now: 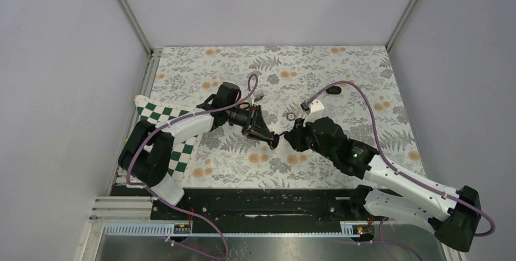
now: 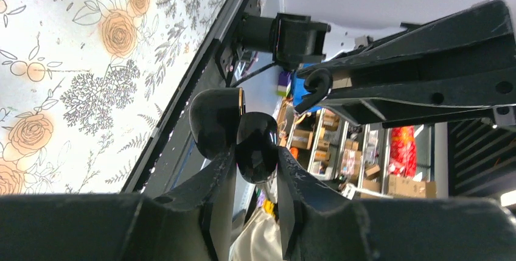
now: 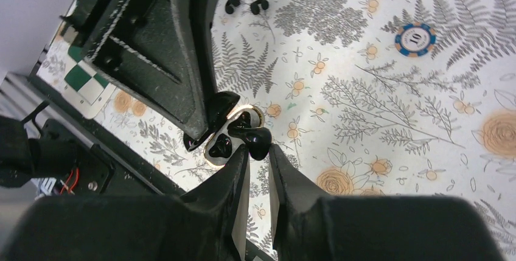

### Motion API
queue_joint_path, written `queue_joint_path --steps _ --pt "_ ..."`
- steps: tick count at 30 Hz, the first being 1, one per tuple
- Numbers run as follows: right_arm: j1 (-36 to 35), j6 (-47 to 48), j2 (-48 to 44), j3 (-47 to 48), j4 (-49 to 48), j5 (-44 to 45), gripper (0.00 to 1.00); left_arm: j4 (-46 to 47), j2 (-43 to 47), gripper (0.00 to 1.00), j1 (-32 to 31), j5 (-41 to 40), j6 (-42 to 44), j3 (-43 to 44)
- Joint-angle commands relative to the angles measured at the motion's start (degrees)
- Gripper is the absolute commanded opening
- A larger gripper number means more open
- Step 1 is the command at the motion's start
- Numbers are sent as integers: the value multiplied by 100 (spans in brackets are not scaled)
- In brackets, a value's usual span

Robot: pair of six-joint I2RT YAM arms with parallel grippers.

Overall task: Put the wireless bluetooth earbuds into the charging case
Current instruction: Insert the right earbud into the left side groove of the charging case.

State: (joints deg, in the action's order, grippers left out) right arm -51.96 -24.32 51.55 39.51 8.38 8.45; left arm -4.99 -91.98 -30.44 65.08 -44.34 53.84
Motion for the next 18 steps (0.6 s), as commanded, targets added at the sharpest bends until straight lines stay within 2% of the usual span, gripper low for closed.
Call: queue_joint_path --steps 1,18 --pt "-95 -598 134 388 263 808 0 605 223 0 -32 -311 -653 97" --pt "-338 -873 908 926 580 1136 0 614 275 0 -30 -449 -830 109"
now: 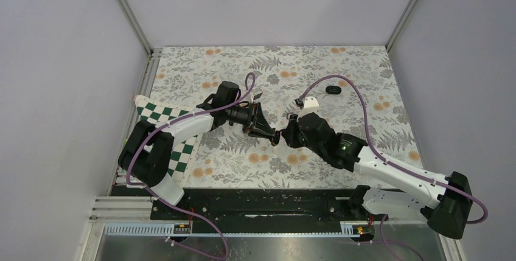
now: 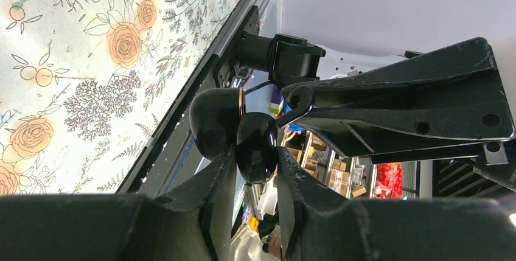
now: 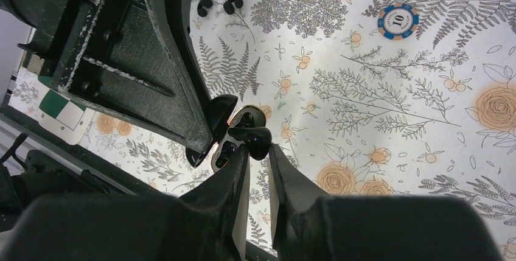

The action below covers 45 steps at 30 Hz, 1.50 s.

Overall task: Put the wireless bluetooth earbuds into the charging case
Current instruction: Insert the right earbud into the left side groove of the charging case.

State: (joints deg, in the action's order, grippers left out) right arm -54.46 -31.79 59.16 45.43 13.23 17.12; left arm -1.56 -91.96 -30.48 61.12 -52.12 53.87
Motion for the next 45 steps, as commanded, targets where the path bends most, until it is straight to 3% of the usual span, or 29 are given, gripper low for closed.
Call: queue_joint_path --steps 1,45 --pt "-98 -137 175 335 86 278 0 271 276 0 -24 -55 -48 107" --pt "-320 -410 999 757 202 461 0 397 258 0 -27 -19 -114 67"
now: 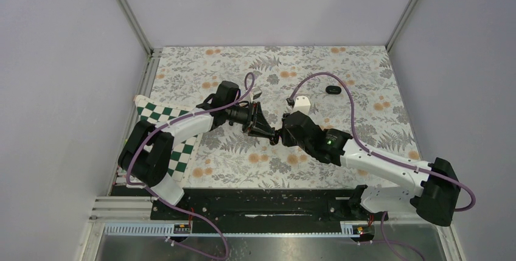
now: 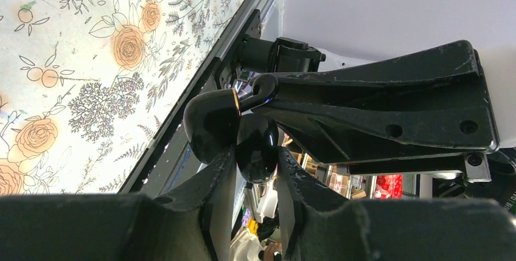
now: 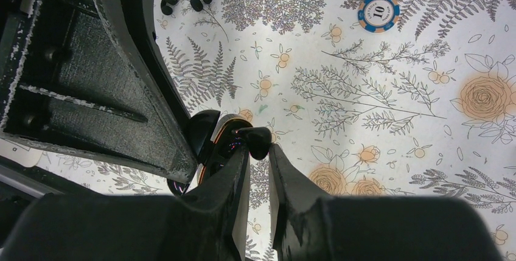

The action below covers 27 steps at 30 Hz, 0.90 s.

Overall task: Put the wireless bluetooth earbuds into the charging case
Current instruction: Insert the right earbud into the left side groove of the charging case.

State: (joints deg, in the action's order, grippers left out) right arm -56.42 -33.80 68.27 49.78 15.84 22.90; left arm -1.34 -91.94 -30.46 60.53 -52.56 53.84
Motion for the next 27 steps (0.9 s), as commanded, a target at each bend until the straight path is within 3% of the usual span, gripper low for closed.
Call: queue_joint_path --steps 1,10,18,25,26,27 --pt "-123 -261 120 355 -14 -128 0 382 260 0 -30 39 -75 65" --pt "-131 -1036 310 690 568 -32 0 559 276 0 -30 16 -246 13" --pt "-256 -916 358 674 402 -94 0 1412 186 0 -23 62 -955 -174" --pt "-259 -765 289 692 342 -104 0 1524 143 0 -30 83 -1053 -173" --pt "-263 -745 285 692 326 -140 1 1531 149 0 -30 79 -1055 -168" --pt "-264 -732 281 687 306 -182 8 1528 158 0 -30 81 -1055 -160"
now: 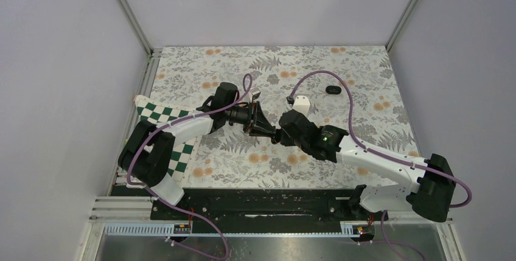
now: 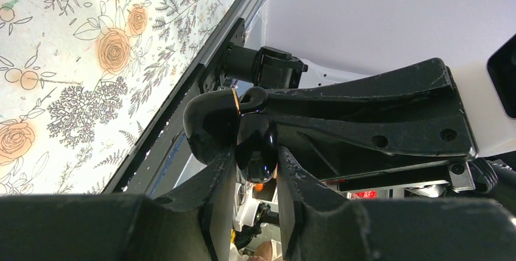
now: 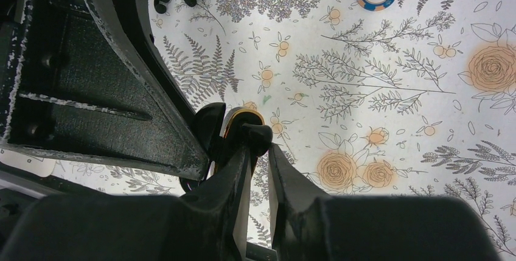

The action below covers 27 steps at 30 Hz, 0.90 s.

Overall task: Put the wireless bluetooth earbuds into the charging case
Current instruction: Insert the right earbud into the left side groove of the charging case.

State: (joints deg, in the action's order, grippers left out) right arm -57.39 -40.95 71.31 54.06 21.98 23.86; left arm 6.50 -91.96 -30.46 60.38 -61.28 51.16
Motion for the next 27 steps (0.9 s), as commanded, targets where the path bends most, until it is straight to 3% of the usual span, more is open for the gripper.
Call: queue_joint_path --steps 1,4,8,21,27 --pt "-168 -11 -33 254 -328 -303 16 747 153 0 -30 99 -183 106" --pt "-168 -3 -119 222 -342 -316 33 741 139 0 -30 95 -175 96" --pt "-168 6 -287 167 -356 -287 41 755 105 0 -22 89 -165 79" --pt "-167 -65 -1100 -91 -46 -79 44 740 3 0 23 101 -42 39" --pt "-159 -100 -1728 -286 207 436 53 606 -98 0 23 57 98 78"
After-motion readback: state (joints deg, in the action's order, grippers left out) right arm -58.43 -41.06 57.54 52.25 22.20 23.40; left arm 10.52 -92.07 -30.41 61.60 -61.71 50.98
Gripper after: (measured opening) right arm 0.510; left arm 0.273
